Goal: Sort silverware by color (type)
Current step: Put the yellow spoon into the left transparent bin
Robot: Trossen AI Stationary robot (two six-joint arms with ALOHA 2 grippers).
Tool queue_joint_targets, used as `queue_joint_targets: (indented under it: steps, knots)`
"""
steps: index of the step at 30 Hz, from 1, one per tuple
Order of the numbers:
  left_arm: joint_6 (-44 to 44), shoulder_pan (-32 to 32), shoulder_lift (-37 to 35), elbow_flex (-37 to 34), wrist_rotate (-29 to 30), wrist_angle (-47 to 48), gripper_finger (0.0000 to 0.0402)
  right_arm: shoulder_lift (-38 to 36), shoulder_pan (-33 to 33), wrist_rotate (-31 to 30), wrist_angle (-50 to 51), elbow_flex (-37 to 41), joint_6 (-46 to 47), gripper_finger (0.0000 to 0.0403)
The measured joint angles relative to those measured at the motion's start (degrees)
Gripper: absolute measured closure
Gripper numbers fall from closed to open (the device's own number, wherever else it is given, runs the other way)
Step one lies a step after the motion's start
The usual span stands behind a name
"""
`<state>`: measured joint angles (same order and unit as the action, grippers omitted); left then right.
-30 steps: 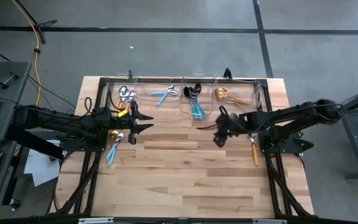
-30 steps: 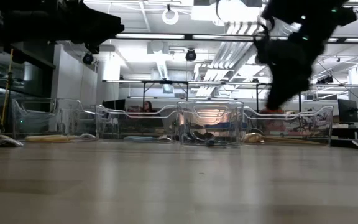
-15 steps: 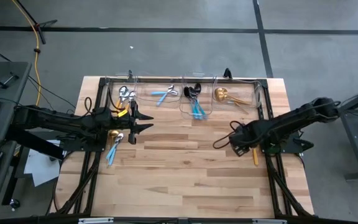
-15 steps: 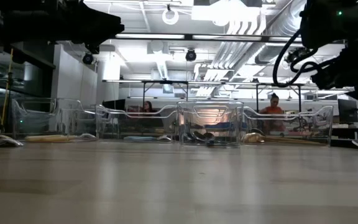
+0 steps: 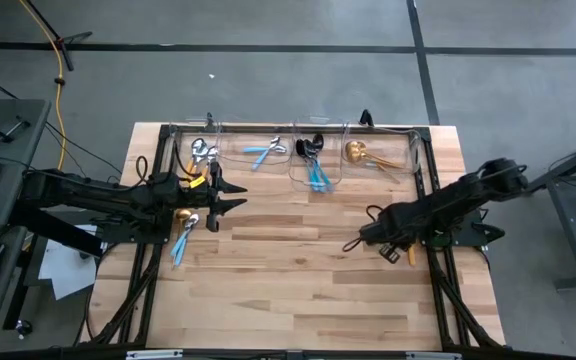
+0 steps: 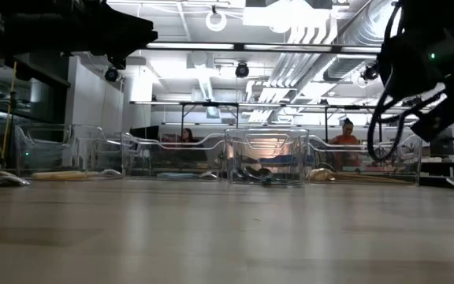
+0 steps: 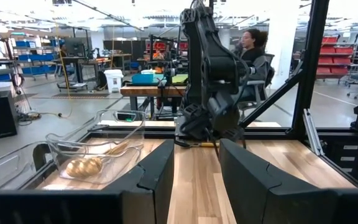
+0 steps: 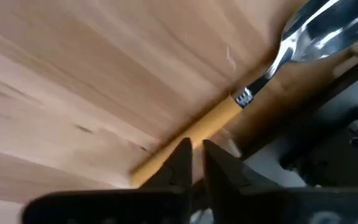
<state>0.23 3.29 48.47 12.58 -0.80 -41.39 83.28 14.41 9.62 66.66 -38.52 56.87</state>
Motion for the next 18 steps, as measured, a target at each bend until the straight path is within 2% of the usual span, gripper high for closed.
queue_joint_targets:
  steps: [2, 5, 8, 18]
  knots:
    - [0.0, 0.0, 0.0, 0.0, 0.0, 0.0, 0.0282, 1.2, 0.0, 0.6, 0.6, 0.0, -3.0, 0.0394]
    - [0.0, 0.0, 0.0, 0.0, 0.0, 0.0, 0.0282, 3.0, 0.0, 1.3, 1.3, 0.0, -6.5, 0.0388]
    - [0.0, 0.0, 0.0, 0.0, 0.0, 0.0, 0.0282, 5.5, 0.0, 1.4, 2.0, 0.0, -9.2, 0.04]
    - [0.0, 0.0, 0.0, 0.0, 0.0, 0.0, 0.0282, 13.3, 0.0, -2.1, 2.9, 0.0, -12.3, 0.0402]
